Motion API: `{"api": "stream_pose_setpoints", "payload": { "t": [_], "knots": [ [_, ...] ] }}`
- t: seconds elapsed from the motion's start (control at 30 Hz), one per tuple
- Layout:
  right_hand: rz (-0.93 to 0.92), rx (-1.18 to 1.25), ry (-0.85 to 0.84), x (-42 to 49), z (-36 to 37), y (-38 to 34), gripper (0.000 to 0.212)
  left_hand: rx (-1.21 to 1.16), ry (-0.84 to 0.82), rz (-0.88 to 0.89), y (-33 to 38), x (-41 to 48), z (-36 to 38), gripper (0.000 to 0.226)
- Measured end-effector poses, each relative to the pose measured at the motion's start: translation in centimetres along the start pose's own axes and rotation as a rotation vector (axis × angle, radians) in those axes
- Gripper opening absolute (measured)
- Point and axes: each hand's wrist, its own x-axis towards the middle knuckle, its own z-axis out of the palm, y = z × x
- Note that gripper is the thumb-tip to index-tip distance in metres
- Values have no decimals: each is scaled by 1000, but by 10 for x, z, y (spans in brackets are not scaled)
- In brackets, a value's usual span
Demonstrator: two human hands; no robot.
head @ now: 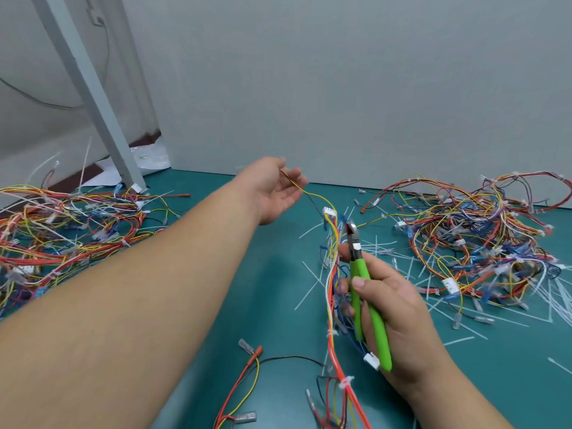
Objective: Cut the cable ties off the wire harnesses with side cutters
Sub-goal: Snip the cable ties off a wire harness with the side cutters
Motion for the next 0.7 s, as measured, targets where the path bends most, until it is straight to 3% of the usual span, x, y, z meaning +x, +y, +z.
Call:
{"api": "stream_pose_setpoints", "payload": {
  "t": [0.13, 0.3, 0.43, 0.57, 0.7],
  "knots": [
    [-32, 12, 100, 2, -2, -1, 56, -104, 79, 77, 15, -1, -8, 20],
    [-139, -3, 240, 5, -6, -3, 52, 101, 227, 259, -15, -17, -30, 27],
    [-196, 150, 224, 5, -8, -7, 40, 109, 218, 380, -64, -32, -41, 27],
    [-303, -29, 237, 0, 1, -10, 31, 119, 226, 520, -111, -44, -44, 27],
    [-383, 62, 220, -7, -2, -18, 40, 185, 146, 637, -137, -47, -43, 22]
  ]
}}
